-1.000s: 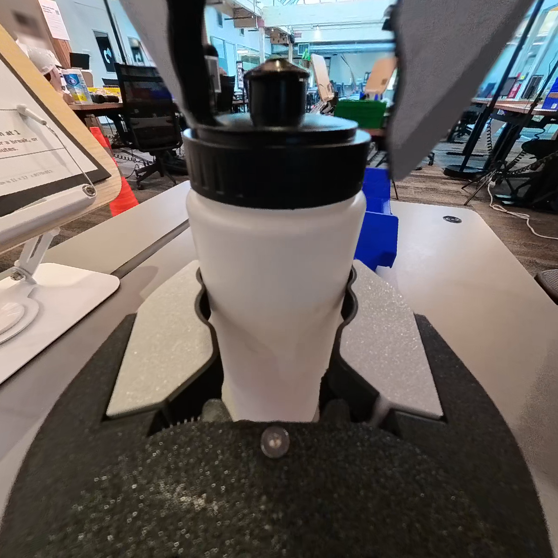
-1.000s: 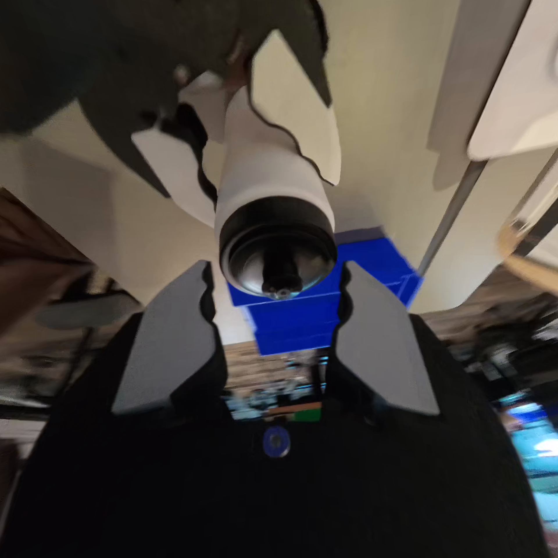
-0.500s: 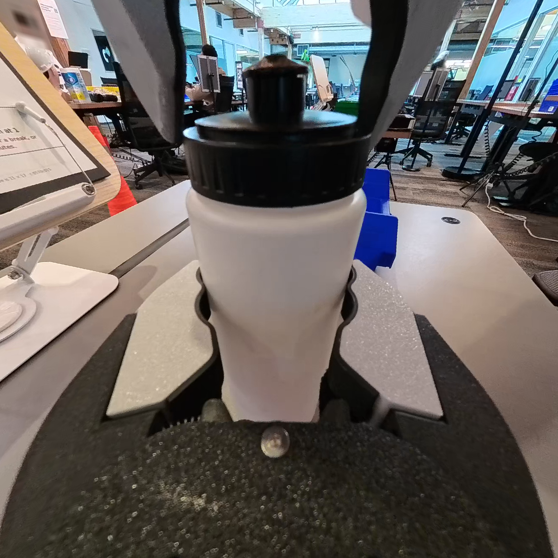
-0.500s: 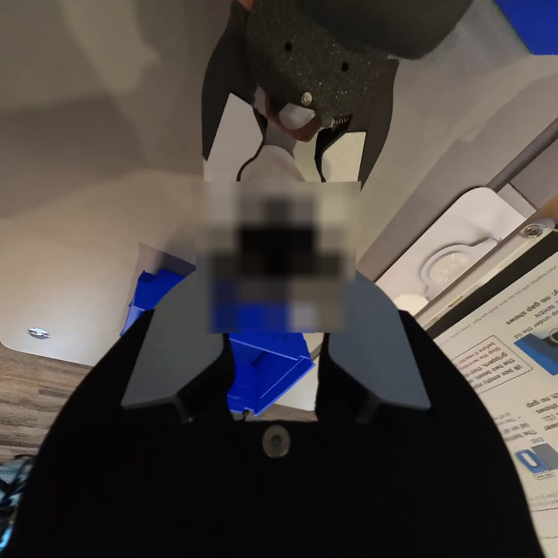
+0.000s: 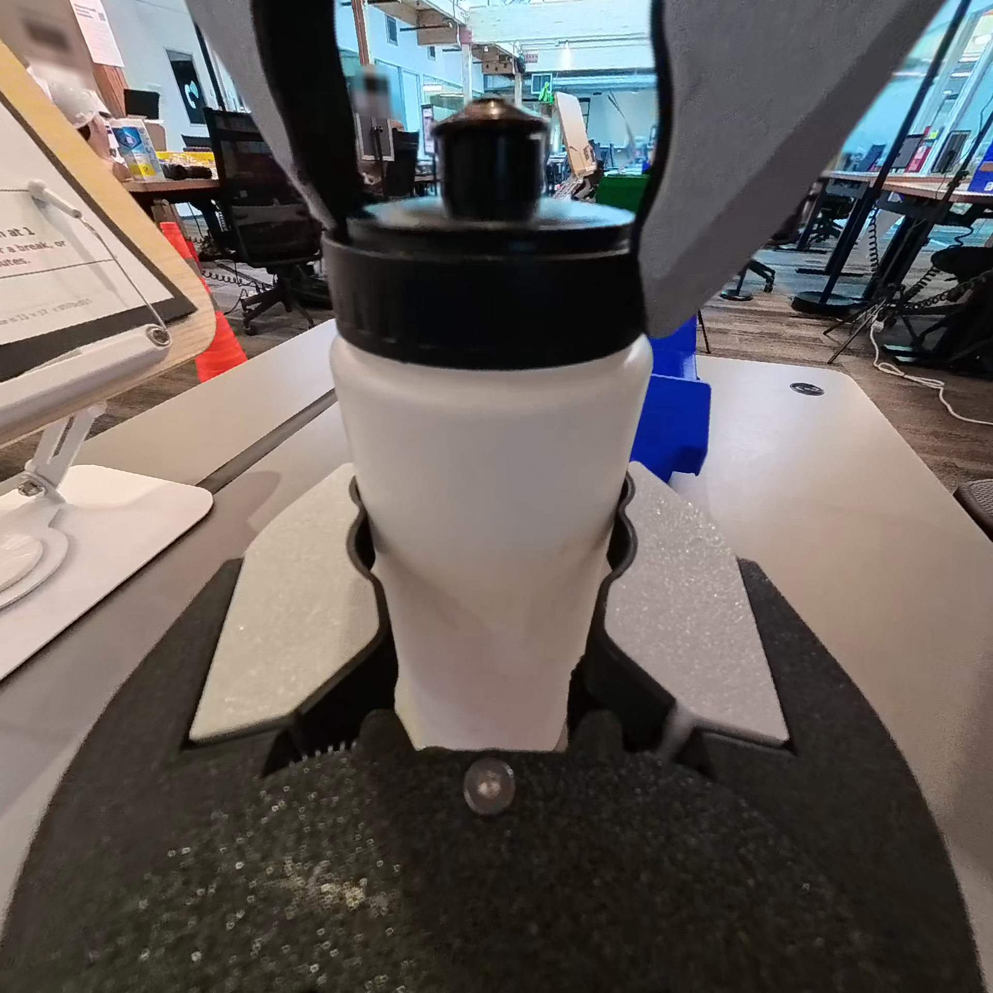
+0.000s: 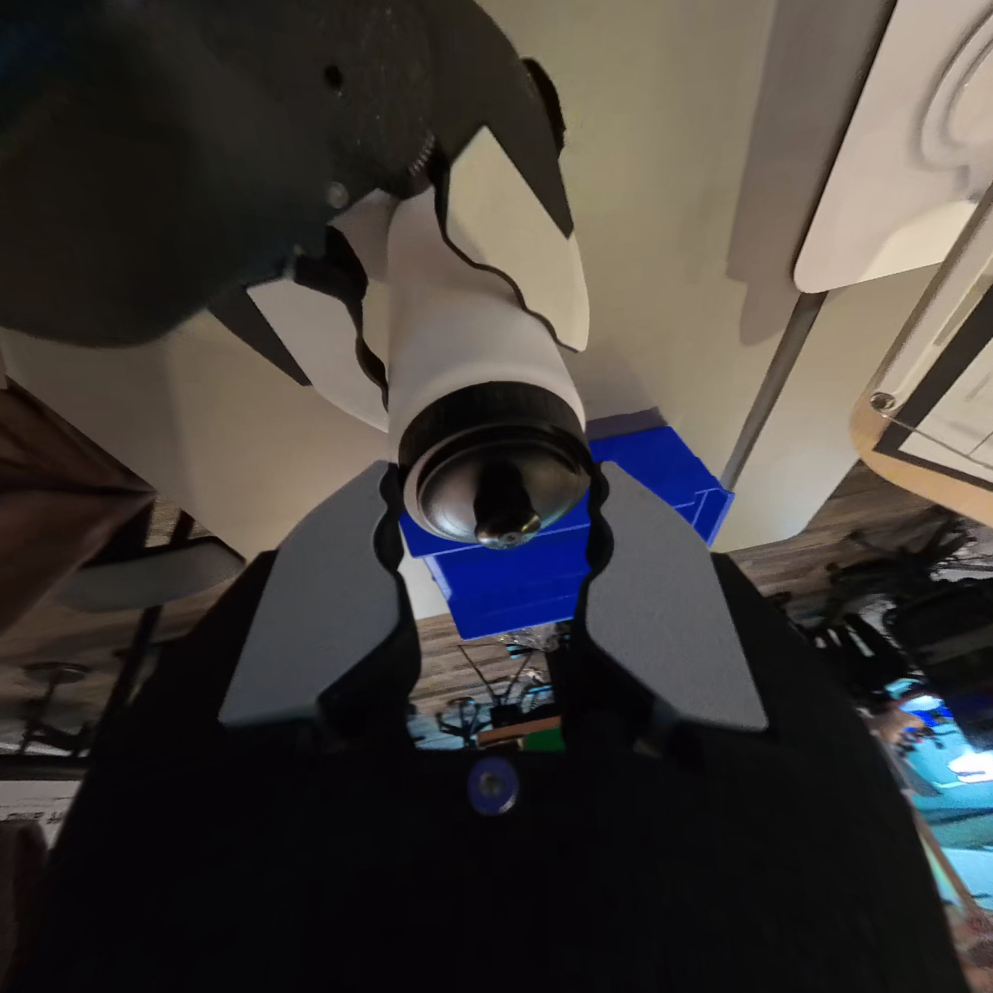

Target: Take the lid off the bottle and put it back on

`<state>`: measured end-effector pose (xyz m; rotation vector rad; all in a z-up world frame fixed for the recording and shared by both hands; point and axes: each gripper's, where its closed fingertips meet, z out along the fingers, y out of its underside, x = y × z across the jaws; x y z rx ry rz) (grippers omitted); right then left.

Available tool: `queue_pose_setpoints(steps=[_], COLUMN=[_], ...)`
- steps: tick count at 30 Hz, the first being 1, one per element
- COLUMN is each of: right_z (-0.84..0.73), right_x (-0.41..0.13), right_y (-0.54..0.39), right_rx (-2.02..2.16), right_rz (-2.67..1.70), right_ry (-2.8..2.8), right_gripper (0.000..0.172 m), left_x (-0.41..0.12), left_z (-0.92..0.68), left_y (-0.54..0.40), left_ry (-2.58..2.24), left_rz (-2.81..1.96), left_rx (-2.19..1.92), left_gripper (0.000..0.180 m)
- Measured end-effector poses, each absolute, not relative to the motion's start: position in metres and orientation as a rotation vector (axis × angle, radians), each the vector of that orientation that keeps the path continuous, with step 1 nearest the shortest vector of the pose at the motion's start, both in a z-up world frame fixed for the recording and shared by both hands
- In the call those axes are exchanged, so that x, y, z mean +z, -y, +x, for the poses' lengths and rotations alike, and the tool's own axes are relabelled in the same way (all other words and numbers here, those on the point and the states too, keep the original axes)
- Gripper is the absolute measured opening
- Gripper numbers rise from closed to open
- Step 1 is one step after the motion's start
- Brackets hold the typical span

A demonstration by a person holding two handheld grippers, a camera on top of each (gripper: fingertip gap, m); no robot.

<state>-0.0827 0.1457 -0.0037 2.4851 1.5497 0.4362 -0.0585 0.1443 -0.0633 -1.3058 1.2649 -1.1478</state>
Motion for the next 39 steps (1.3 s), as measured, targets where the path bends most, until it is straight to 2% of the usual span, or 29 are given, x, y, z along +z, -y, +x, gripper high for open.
queue_pose_setpoints(steps=[4,6,8,10,16,18,21,22,24,25,27,30,32,35,38,39], right_z=[-0.083,-0.086,-0.086,-0.082,-0.081,-0.093,-0.110,-0.111,-0.106,-0.102,-0.085,-0.059,-0.058,-0.071,-0.084,-0.086], right_x=[-0.003,-0.003,0.002,0.005,0.021,0.039,0.077,0.085,0.086,0.081,0.069,0.044,0.037,0.006,-0.003,-0.003], right_y=[-0.147,-0.148,-0.151,-0.147,-0.161,-0.163,-0.158,-0.154,-0.145,-0.139,-0.133,-0.137,-0.143,-0.156,-0.162,-0.162], right_rx=[0.404,0.395,0.435,0.366,-0.105,-0.461,-1.244,-1.498,-1.914,-2.065,-2.275,-2.321,-2.482,-2.162,-2.039,-2.004], right_rz=[2.441,2.301,2.120,2.017,2.354,2.580,2.899,2.960,3.079,3.129,3.260,3.415,3.339,3.446,3.449,3.439], right_ry=[-1.622,-1.919,-2.232,-2.397,-2.381,-2.282,-2.081,-2.017,-1.876,-1.817,-1.651,-1.379,-1.150,-1.188,-1.268,-1.336], right_gripper=[0.067,0.067,0.077,0.071,0.087,0.090,0.073,0.073,0.077,0.086,0.079,0.073,0.084,0.095,0.093,0.085], left_x=[-0.063,-0.063,-0.063,-0.063,-0.064,-0.064,-0.063,-0.063,-0.063,-0.063,-0.063,-0.063,-0.063,-0.063,-0.063,-0.063], left_z=[-0.058,-0.058,-0.059,-0.058,-0.058,-0.058,-0.058,-0.058,-0.058,-0.058,-0.059,-0.059,-0.059,-0.058,-0.056,-0.056], left_y=[-0.145,-0.144,-0.144,-0.143,-0.143,-0.143,-0.143,-0.143,-0.143,-0.143,-0.143,-0.142,-0.143,-0.146,-0.147,-0.148], left_ry=[-1.262,-1.266,-1.269,-1.272,-1.269,-1.264,-1.256,-1.253,-1.247,-1.246,-1.249,-1.250,-1.245,-1.239,-1.242,-1.240], left_rz=[-1.305,-1.303,-1.300,-1.297,-1.292,-1.293,-1.296,-1.296,-1.295,-1.294,-1.288,-1.285,-1.286,-1.285,-1.281,-1.282], left_rx=[-1.144,-1.151,-1.157,-1.158,-1.161,-1.159,-1.155,-1.154,-1.160,-1.165,-1.176,-1.186,-1.194,-1.202,-1.199,-1.204], left_gripper=[0.086,0.086,0.086,0.086,0.086,0.086,0.086,0.086,0.086,0.086,0.086,0.086,0.086,0.086,0.086,0.086])
